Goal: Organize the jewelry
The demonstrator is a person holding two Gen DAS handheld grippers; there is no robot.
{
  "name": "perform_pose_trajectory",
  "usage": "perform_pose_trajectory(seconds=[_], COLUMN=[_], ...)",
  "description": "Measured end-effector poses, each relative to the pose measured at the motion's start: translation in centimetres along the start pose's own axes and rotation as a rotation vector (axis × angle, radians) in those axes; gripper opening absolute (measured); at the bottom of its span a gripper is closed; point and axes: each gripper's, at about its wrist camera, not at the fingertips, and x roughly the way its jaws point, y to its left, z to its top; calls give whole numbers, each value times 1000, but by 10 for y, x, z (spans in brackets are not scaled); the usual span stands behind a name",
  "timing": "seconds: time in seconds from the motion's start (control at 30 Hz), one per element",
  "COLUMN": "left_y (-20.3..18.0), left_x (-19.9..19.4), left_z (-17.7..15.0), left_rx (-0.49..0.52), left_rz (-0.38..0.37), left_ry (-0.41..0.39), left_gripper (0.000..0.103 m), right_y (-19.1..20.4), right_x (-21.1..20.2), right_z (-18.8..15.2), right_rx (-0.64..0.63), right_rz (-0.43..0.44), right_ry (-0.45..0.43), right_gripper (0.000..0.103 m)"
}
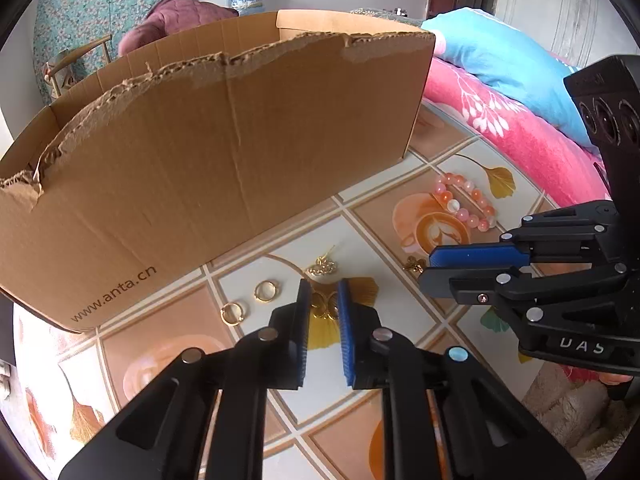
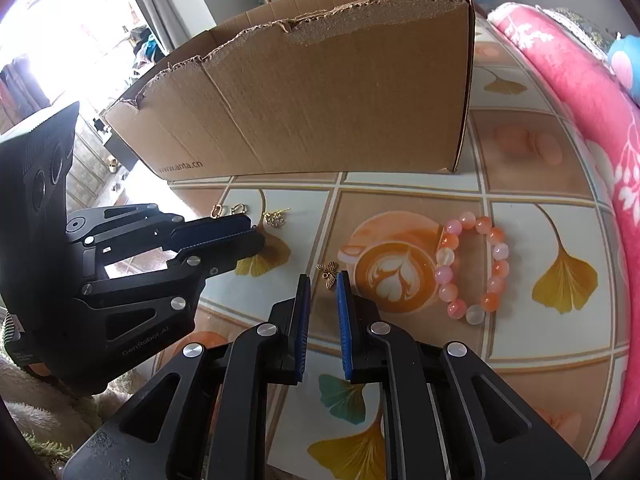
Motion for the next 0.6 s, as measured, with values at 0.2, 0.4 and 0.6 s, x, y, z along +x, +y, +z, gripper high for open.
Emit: perform_pose_trajectory(seconds=[0.2,0.4,0.6], left_y=[3,6,14], left_x=[-1,-10,-18], left_z=[-1,-12,-22], left_rx=[-16,-33,-64], left_rz=[1,7,2], left_ry=[4,10,11], left_gripper=[7,7,7], right_y=[3,10,25], right_x=[-4,-1,10], right_z=[0,3,10], right_rx=[-34,-90,-165], right_rz=[-37,-50,-98], right_ry=[-9,2,35], right_gripper=[24,24,23])
